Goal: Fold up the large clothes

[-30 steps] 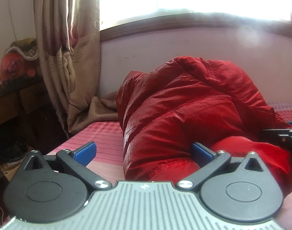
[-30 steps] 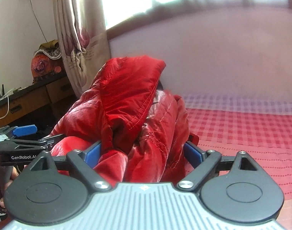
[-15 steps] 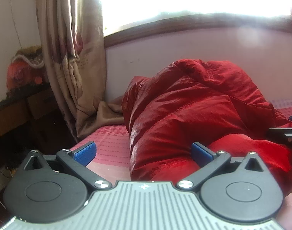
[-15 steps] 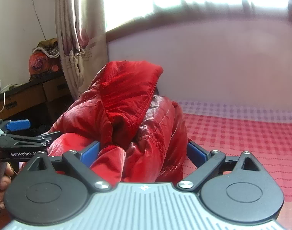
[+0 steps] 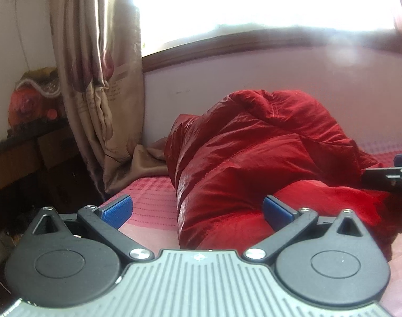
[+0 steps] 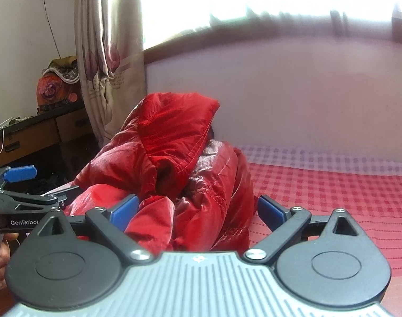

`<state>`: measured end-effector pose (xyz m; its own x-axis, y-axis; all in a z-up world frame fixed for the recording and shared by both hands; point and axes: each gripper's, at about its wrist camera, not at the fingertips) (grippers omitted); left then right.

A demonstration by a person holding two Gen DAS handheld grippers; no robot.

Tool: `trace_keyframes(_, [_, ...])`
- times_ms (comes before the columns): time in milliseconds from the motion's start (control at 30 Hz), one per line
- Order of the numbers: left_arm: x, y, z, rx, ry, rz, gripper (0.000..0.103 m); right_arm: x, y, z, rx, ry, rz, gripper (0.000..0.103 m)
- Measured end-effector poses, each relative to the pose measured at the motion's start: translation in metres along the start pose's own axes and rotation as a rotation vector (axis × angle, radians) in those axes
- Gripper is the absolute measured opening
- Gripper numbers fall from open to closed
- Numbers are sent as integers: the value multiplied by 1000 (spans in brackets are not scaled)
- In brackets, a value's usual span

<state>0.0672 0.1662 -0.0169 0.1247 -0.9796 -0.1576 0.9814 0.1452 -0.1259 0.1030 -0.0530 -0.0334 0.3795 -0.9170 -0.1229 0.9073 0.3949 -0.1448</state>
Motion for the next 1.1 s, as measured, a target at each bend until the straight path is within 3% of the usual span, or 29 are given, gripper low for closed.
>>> trace_keyframes(167, [-5,-9,-2,14,-38,-31,103,-2,-4,2,-1,-9,-22,101])
trace_keyframes(433, [-5,-15,-1,32,-14,-15,103,0,-7,2,-5,-9,-39,101])
trace_keyframes(700, [-11,-20,-1,30,-67,-23,103,-2,-7,2,-6,-16,-56,101])
trace_keyframes(900, [-9,-28,-1,49,-21,16,103,-4,-8,1,-4,-17,-72,101])
trace_keyframes(1100, [-10,-37,3,55,-53,-27,103,-7,-13,2,11,-19,-98,101])
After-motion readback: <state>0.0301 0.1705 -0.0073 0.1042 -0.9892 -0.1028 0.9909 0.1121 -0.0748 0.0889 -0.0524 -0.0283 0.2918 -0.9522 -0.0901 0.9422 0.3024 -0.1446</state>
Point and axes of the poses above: each gripper's, at about its wrist camera, not at the fingertips, and y roughly the way its jaws point, x to its right, z to its top, and after that the axes turned 9 degrees about x, right-handed
